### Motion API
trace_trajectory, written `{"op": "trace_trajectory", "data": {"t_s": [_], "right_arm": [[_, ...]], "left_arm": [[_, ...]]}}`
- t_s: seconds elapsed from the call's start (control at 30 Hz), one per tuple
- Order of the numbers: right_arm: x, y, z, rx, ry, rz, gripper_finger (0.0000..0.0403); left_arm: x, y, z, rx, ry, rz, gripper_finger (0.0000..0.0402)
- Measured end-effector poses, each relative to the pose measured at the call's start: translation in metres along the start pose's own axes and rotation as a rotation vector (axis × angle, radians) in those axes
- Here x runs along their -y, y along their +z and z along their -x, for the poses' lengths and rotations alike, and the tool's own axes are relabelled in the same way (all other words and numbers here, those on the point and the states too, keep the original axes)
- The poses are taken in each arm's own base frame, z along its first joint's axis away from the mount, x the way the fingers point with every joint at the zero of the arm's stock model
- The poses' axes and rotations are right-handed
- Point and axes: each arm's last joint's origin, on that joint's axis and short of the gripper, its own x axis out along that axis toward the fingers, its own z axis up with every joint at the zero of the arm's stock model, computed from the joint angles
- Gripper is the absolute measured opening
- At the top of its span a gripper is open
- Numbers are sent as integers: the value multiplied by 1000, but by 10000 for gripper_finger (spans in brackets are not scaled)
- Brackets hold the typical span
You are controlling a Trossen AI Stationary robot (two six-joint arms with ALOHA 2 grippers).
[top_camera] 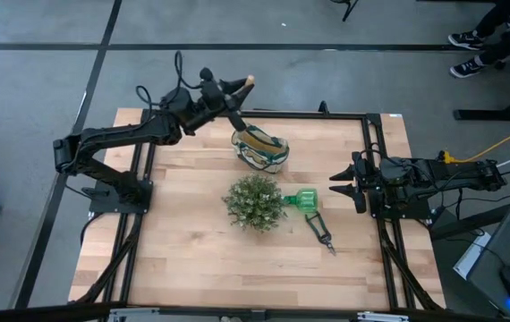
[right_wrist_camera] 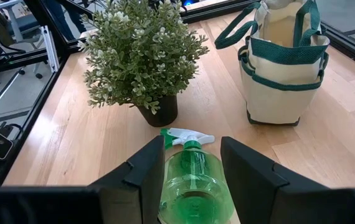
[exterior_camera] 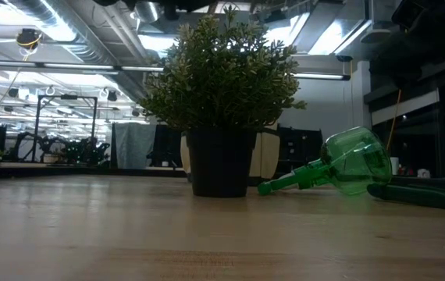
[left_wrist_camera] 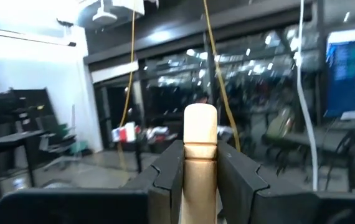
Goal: Pick & Place Garden tools in Gardening bag
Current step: Put the brown trowel into the green gardening bag
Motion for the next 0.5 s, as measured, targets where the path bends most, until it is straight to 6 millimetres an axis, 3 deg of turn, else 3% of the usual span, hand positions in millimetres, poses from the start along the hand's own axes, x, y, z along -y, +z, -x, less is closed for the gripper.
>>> {"op": "trace_trajectory", "data": {"t_s": [0.27,0.5], "right_arm": [[1,-2,0,-22,-6,7,160],[0,-2,0,-23,0,29,160]], "left_arm": [[-1,6,0,69,-60,151,72],[2,-2,-4,43,-98,241,72]]}}
